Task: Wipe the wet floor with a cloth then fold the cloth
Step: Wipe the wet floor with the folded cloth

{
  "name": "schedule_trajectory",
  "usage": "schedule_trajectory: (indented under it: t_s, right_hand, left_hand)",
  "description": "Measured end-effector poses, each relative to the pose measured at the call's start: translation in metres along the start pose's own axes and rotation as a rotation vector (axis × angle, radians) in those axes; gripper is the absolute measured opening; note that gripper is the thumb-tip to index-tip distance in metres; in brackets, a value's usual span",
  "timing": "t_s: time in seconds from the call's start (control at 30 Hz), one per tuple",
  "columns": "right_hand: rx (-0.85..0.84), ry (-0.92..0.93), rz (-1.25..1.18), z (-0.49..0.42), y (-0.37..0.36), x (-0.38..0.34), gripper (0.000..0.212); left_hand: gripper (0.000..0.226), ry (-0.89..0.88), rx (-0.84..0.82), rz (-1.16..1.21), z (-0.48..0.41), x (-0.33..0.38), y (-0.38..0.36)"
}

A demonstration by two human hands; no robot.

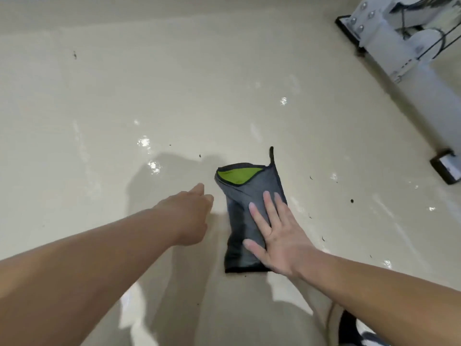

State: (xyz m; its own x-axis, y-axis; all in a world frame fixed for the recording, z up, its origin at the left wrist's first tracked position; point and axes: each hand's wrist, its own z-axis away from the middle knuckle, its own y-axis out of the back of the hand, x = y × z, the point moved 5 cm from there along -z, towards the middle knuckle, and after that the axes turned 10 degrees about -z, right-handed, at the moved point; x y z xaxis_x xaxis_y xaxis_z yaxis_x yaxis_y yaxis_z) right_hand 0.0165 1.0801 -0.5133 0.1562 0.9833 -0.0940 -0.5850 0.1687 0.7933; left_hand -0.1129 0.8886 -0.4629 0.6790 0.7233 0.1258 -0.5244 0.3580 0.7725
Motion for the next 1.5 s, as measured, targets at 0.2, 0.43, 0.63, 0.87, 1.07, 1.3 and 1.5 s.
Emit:
schedule_trajectory:
  t_s: [0.2,0.43,0.63,0.87,1.07,1.3,1.5]
  right_hand:
    - [-0.207,-0.524,-0.328,0.051,0.013,0.057,0.092]
    - [-0.246,-0.472,-0.523,0.139,0.088,0.060,0.087]
    - [-0.201,-0.420,-0.320,0.118,0.100,0.064,0.066]
    - [0.014,-0.073,-0.344,0.060,0.036,0.059,0.078]
    - [0.160,-0.129,-0.423,0.023,-0.017,0.079,0.110]
    - [0.305,-0.281,-0.449,0.027,-0.024,0.183,0.095]
    - [0.342,-0.666,-0.557,0.089,-0.036,0.351,0.100]
  left_hand:
    - [0.015,-0.165,0.084,-0.020,-0.029,0.065,0.031]
    - [0.014,-0.515,0.052,-0.121,-0.010,0.153,0.052]
    - [0.022,-0.439,-0.049,-0.242,-0.015,0.144,0.054]
    - [0.023,-0.281,0.001,-0.208,-0.019,0.142,0.059]
    - [0.014,-0.239,-0.065,-0.323,-0.036,0.197,0.035]
    - [0.028,-0.116,0.105,-0.266,-0.072,0.270,0.034]
    - [0.056,-0.207,0.170,-0.218,-0.103,0.341,0.026]
